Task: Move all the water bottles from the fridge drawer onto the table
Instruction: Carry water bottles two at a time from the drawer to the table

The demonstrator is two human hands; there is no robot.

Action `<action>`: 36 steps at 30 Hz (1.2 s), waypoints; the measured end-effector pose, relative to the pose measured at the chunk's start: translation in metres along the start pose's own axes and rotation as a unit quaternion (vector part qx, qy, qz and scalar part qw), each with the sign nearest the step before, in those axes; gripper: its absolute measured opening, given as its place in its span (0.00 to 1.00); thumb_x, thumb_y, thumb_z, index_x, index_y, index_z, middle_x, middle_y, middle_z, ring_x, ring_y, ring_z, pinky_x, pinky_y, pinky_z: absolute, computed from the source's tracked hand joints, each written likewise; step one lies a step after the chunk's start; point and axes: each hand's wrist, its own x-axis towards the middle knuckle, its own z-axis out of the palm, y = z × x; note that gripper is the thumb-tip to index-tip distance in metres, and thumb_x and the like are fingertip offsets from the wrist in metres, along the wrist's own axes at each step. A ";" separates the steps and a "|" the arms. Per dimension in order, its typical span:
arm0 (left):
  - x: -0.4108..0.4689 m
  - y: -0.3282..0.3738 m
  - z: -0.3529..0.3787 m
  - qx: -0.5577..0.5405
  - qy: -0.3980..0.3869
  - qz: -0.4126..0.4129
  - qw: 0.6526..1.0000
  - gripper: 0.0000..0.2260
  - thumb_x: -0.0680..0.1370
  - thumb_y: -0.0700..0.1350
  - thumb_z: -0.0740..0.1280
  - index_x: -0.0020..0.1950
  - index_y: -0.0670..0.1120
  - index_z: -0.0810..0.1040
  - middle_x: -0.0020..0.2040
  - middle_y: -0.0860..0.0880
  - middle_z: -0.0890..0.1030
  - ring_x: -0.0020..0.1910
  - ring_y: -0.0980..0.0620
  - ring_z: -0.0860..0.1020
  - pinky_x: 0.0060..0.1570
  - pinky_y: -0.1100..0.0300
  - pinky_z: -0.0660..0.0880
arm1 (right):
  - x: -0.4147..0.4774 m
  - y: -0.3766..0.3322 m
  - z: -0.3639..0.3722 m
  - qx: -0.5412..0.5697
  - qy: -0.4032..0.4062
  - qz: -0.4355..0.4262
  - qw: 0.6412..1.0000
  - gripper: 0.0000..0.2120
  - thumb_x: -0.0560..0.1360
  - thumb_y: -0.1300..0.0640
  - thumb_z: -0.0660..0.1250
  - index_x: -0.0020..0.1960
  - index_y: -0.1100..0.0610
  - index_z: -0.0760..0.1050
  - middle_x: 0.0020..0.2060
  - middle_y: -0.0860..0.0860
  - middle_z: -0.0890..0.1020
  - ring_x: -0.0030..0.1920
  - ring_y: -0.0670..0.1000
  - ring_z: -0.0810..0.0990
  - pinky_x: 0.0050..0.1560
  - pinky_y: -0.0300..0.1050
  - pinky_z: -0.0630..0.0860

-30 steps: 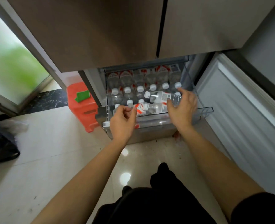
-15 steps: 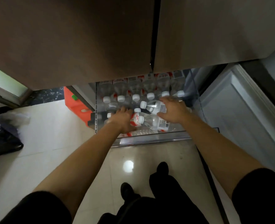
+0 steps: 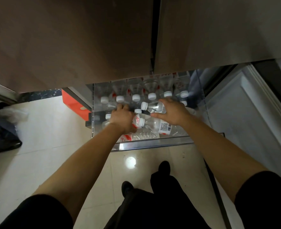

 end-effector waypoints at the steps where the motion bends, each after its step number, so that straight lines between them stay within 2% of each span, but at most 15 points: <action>1: -0.004 0.000 0.000 -0.009 0.006 -0.003 1.000 0.31 0.69 0.65 0.71 0.68 0.53 0.73 0.66 0.46 0.72 0.68 0.43 0.66 0.64 0.47 0.70 | -0.003 -0.001 -0.003 -0.005 0.005 -0.005 1.000 0.40 0.70 0.30 0.68 0.74 0.52 0.65 0.71 0.55 0.72 0.68 0.59 0.73 0.65 0.55 0.71; 4: -0.014 0.002 0.000 -0.041 0.019 -0.024 0.999 0.24 0.71 0.62 0.71 0.64 0.53 0.76 0.57 0.47 0.79 0.58 0.46 0.75 0.56 0.52 0.76 | -0.013 -0.004 -0.010 -0.040 0.047 -0.014 0.998 0.41 0.68 0.32 0.72 0.71 0.55 0.66 0.67 0.57 0.73 0.64 0.59 0.75 0.62 0.54 0.73; 6: -0.019 0.001 -0.003 -0.061 0.036 -0.034 0.997 0.21 0.71 0.61 0.71 0.60 0.54 0.77 0.52 0.49 0.81 0.50 0.49 0.79 0.50 0.55 0.77 | -0.022 -0.003 -0.016 -0.060 0.076 -0.014 0.995 0.44 0.67 0.31 0.72 0.72 0.54 0.65 0.68 0.58 0.71 0.65 0.61 0.74 0.63 0.56 0.73; 8: -0.027 -0.002 -0.008 -0.098 0.073 -0.048 0.991 0.20 0.70 0.59 0.73 0.58 0.53 0.78 0.49 0.48 0.83 0.47 0.48 0.81 0.46 0.56 0.76 | -0.033 0.000 -0.020 -0.034 0.103 0.006 0.994 0.43 0.66 0.32 0.73 0.72 0.54 0.66 0.68 0.58 0.71 0.66 0.60 0.73 0.62 0.54 0.72; 10: -0.038 -0.005 -0.012 -0.166 0.127 -0.063 0.976 0.19 0.69 0.56 0.74 0.56 0.50 0.79 0.48 0.46 0.84 0.46 0.44 0.82 0.43 0.55 0.76 | -0.046 0.001 -0.023 0.042 0.138 0.033 0.989 0.41 0.65 0.34 0.76 0.70 0.54 0.68 0.66 0.57 0.71 0.65 0.59 0.73 0.62 0.53 0.72; 14: -0.068 -0.015 -0.021 -0.358 0.252 -0.089 0.895 0.21 0.68 0.51 0.76 0.57 0.44 0.78 0.47 0.42 0.84 0.45 0.40 0.82 0.41 0.54 0.76 | -0.072 -0.017 -0.018 0.207 0.247 0.053 0.945 0.39 0.64 0.39 0.79 0.68 0.55 0.70 0.65 0.56 0.72 0.63 0.55 0.73 0.61 0.48 0.70; 19: -0.117 -0.021 -0.043 -0.518 0.328 -0.071 0.787 0.25 0.68 0.46 0.79 0.62 0.47 0.77 0.50 0.53 0.81 0.48 0.57 0.78 0.47 0.68 0.72 | -0.099 -0.062 -0.022 0.337 0.317 0.049 0.885 0.35 0.66 0.38 0.77 0.66 0.52 0.69 0.60 0.52 0.79 0.59 0.54 0.78 0.61 0.56 0.77; 22: -0.146 -0.026 -0.049 -0.578 0.361 -0.064 0.730 0.24 0.68 0.48 0.79 0.62 0.51 0.77 0.52 0.57 0.81 0.51 0.58 0.80 0.53 0.65 0.75 | -0.120 -0.091 -0.024 0.376 0.345 0.040 0.859 0.35 0.68 0.38 0.76 0.68 0.52 0.69 0.61 0.50 0.79 0.60 0.53 0.78 0.63 0.57 0.76; 25: -0.174 -0.033 -0.056 -0.629 0.377 -0.043 0.679 0.25 0.70 0.46 0.78 0.63 0.53 0.73 0.55 0.58 0.80 0.55 0.63 0.78 0.59 0.60 0.76 | -0.142 -0.121 -0.021 0.375 0.347 0.002 0.859 0.38 0.65 0.33 0.74 0.68 0.49 0.67 0.60 0.48 0.79 0.59 0.53 0.79 0.61 0.59 0.77; 27: -0.195 -0.038 -0.061 -0.638 0.399 -0.045 0.657 0.29 0.71 0.45 0.78 0.68 0.54 0.69 0.61 0.57 0.77 0.62 0.59 0.76 0.65 0.57 0.73 | -0.153 -0.139 -0.020 0.358 0.335 -0.028 0.871 0.39 0.64 0.30 0.71 0.68 0.46 0.65 0.60 0.47 0.79 0.59 0.53 0.79 0.60 0.59 0.78; 30: -0.230 -0.048 -0.065 -0.625 0.428 -0.049 0.650 0.32 0.72 0.47 0.76 0.70 0.61 0.65 0.67 0.57 0.73 0.67 0.53 0.73 0.68 0.49 0.71 | -0.168 -0.167 -0.024 0.334 0.296 -0.077 0.892 0.40 0.63 0.27 0.68 0.70 0.44 0.64 0.58 0.45 0.79 0.58 0.52 0.79 0.59 0.57 0.78; 33: -0.270 -0.058 -0.067 -0.621 0.458 -0.062 0.633 0.31 0.71 0.49 0.77 0.64 0.72 0.64 0.68 0.56 0.73 0.67 0.52 0.74 0.66 0.45 0.73 | -0.176 -0.194 -0.024 0.310 0.251 -0.144 0.905 0.42 0.62 0.25 0.66 0.71 0.43 0.65 0.57 0.45 0.81 0.57 0.53 0.80 0.58 0.57 0.78; 34: -0.285 -0.061 -0.066 -0.622 0.468 -0.072 0.623 0.31 0.71 0.49 0.77 0.65 0.71 0.65 0.67 0.56 0.74 0.66 0.53 0.75 0.66 0.46 0.74 | -0.178 -0.203 -0.021 0.305 0.236 -0.169 0.907 0.42 0.61 0.22 0.65 0.70 0.41 0.65 0.57 0.46 0.81 0.57 0.54 0.81 0.58 0.59 0.78; 36: -0.315 -0.063 -0.060 -0.635 0.485 -0.098 0.593 0.31 0.71 0.47 0.77 0.70 0.61 0.67 0.66 0.54 0.76 0.64 0.53 0.76 0.64 0.47 0.75 | -0.183 -0.221 -0.014 0.315 0.201 -0.216 0.902 0.42 0.59 0.20 0.64 0.68 0.38 0.65 0.57 0.45 0.81 0.57 0.53 0.80 0.58 0.60 0.78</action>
